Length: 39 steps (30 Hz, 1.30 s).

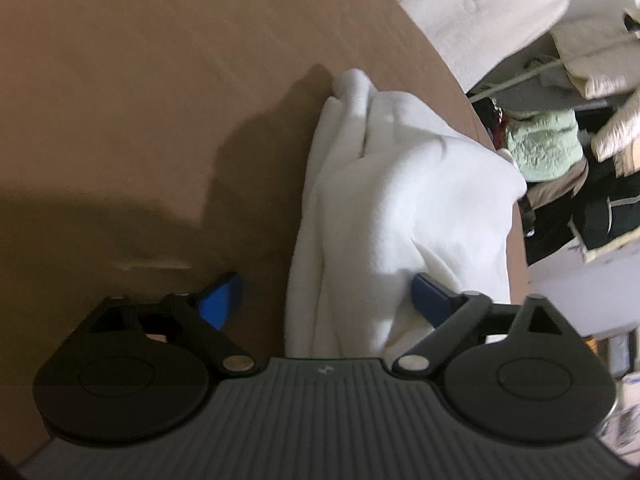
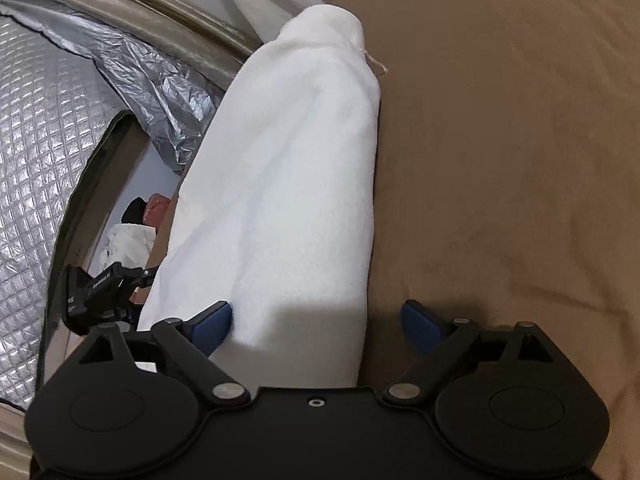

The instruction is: Fold clothes

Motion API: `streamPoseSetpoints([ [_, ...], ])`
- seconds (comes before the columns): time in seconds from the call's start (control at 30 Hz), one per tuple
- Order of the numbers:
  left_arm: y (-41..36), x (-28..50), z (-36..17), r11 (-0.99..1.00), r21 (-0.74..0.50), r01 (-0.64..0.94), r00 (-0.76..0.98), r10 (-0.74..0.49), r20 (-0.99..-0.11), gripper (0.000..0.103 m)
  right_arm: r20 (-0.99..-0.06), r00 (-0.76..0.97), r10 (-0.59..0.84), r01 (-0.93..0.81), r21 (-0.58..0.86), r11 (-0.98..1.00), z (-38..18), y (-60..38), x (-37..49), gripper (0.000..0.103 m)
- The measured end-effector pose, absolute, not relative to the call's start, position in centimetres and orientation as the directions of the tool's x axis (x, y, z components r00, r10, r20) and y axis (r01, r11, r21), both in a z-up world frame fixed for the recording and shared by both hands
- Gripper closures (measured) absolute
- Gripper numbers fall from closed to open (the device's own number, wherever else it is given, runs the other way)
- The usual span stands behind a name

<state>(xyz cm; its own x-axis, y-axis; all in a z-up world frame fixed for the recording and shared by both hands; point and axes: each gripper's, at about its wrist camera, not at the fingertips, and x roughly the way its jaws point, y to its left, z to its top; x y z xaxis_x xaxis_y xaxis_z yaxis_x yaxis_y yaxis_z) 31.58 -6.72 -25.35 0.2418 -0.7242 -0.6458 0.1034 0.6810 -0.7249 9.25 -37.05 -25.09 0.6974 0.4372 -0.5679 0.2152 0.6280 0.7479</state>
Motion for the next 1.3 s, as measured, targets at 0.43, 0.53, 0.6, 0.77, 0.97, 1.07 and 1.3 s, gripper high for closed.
streamPoseSetpoints([
  [0.43, -10.9, 30.6, -24.6, 0.636, -0.727, 0.258, 0.226, -0.771, -0.595, 0.065, -0.531, 0.724, 0.439, 0.052, 0.678, 0.733, -23.2, -34.7, 12.6, 0.037],
  [0.53, -11.3, 28.9, -21.6, 0.649, -0.656, 0.386, 0.285, -0.76, -0.584, 0.065, -0.485, 0.781, 0.393, -0.063, 0.565, 0.823, -19.5, -32.7, 11.5, 0.045],
  [0.6, -11.7, 28.2, -20.5, 0.644, -0.631, 0.433, 0.287, -0.762, -0.58, 0.064, -0.493, 0.792, 0.36, -0.069, 0.514, 0.855, -18.5, -32.4, 10.9, 0.045],
  [0.77, -13.7, 29.3, -22.8, 0.754, -0.552, 0.357, 0.233, -0.644, -0.729, 0.027, -0.599, 0.759, 0.256, 0.009, 0.403, 0.915, -19.2, -32.3, 9.6, 0.03],
  [0.97, -13.5, 29.5, -22.9, 0.792, -0.525, 0.312, 0.252, -0.602, -0.758, 0.002, -0.539, 0.777, 0.325, 0.155, 0.664, 0.731, -23.3, -36.4, 5.8, 0.018],
  [1.07, -13.9, 30.0, -23.3, 0.776, -0.553, 0.303, 0.234, -0.624, -0.746, 0.0, -0.491, 0.771, 0.404, 0.166, 0.769, 0.618, -24.9, -37.2, 5.1, 0.017],
  [1.3, -15.9, 29.7, -22.6, 0.699, -0.571, 0.43, 0.245, -0.7, -0.671, 0.063, -0.538, 0.715, 0.447, 0.101, 0.712, 0.694, -25.0, -35.1, 9.6, 0.007],
])
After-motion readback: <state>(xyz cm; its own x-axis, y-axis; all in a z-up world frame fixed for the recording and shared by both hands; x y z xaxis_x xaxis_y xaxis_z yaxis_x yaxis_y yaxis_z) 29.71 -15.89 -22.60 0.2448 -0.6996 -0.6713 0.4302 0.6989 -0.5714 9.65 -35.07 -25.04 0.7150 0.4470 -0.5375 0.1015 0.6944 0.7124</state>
